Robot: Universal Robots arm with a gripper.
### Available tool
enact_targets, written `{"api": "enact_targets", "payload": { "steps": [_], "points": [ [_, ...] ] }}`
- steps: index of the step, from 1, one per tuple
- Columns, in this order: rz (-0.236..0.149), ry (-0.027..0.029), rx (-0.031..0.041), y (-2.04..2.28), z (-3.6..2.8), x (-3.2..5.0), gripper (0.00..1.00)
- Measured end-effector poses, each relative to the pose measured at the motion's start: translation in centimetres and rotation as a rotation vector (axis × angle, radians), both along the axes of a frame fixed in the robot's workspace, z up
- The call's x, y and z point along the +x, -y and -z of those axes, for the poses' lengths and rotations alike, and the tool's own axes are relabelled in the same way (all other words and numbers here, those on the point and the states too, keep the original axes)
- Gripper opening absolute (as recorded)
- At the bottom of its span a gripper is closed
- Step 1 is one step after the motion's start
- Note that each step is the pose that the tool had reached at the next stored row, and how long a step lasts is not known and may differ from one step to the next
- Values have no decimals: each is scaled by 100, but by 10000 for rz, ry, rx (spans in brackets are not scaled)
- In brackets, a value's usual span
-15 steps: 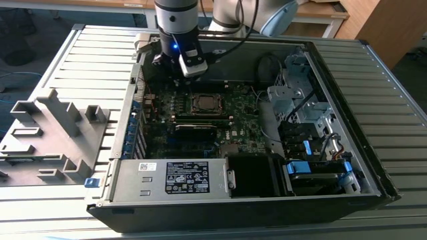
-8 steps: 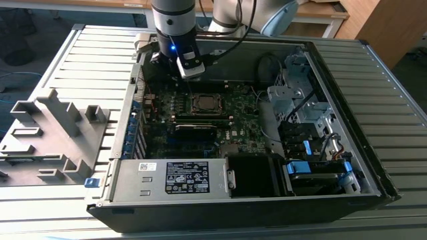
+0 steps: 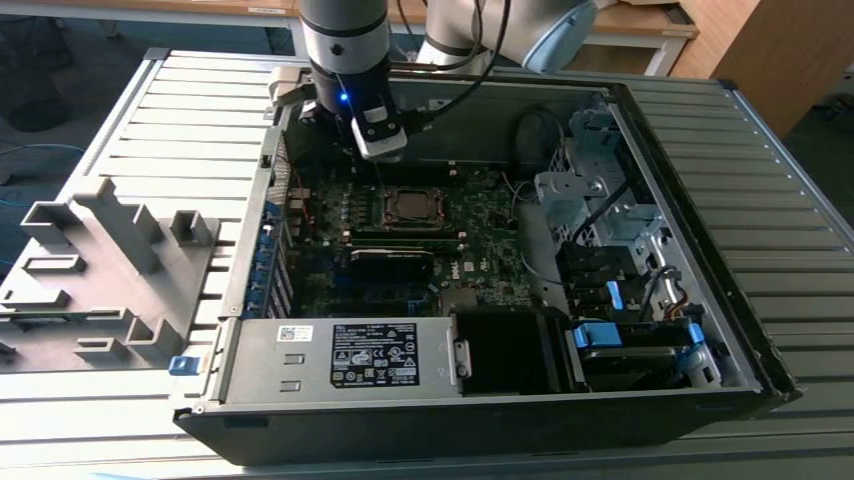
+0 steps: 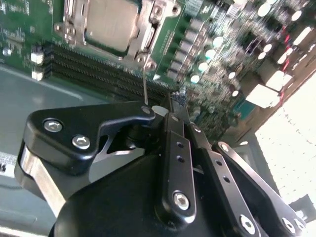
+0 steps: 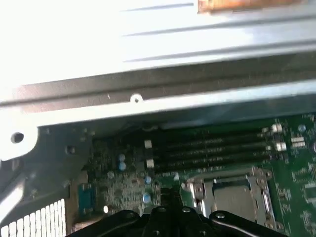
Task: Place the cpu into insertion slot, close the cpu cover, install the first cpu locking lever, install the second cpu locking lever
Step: 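Install the first cpu locking lever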
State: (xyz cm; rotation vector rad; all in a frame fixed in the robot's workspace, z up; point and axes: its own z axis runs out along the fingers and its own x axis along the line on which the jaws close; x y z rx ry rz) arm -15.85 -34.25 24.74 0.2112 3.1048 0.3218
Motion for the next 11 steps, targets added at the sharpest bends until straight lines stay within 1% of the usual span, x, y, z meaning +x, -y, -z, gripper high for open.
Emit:
{"api": "enact_targets", "payload": {
  "steps": [1,2,4,5,6,8,9,11],
  "points": [
    [-3,3,143,1,0,-1,11],
    [-3,6,171,0,1,-1,11],
    [-2,7,171,0,1,-1,11],
    [-3,5,191,1,0,-2,11],
    [-4,6,271,2,0,-2,11],
    [-5,6,571,2,0,-2,11],
    [-4,6,648,2,0,-2,11],
    [-5,6,653,2,0,6,11]
  ]
}}
